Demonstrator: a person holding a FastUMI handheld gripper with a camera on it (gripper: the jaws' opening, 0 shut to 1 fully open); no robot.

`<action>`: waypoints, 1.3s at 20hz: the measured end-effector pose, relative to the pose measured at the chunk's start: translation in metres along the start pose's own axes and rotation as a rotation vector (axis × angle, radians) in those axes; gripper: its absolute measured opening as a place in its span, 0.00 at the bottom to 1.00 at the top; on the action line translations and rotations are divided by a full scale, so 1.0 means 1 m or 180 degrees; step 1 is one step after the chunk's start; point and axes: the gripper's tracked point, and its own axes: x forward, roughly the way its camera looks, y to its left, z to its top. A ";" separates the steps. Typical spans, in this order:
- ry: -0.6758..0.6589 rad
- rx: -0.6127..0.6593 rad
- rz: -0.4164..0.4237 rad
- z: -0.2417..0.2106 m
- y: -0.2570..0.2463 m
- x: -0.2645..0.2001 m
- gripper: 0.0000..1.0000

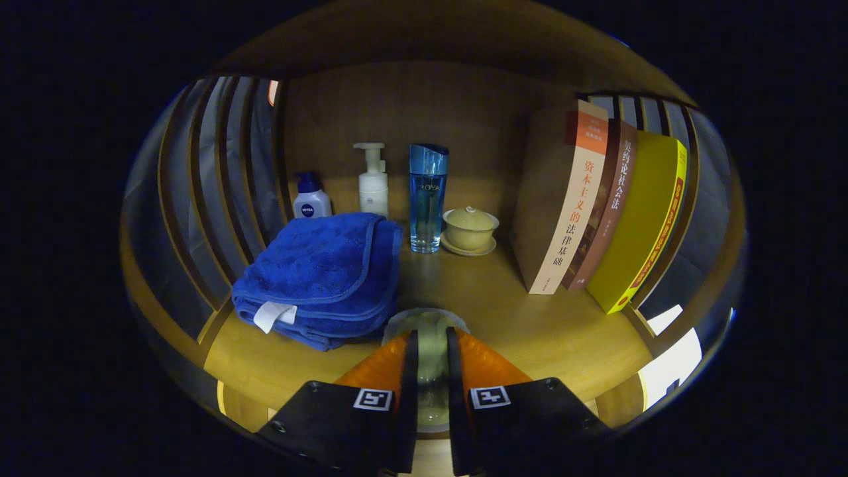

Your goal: Pull open the drawer, take out the items inside it, and place them on the countertop above the cabinet.

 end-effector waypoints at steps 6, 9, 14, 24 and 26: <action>0.0019 0.0186 0.0029 -0.007 -0.002 0.001 0.42; 0.0021 0.0287 0.0125 -0.010 0.002 -0.005 0.68; -0.0207 0.0264 0.0103 0.012 0.000 -0.029 0.99; -0.1164 0.0018 0.0339 0.096 0.020 -0.159 0.99; -0.1418 0.0058 0.0381 0.100 0.024 -0.193 0.99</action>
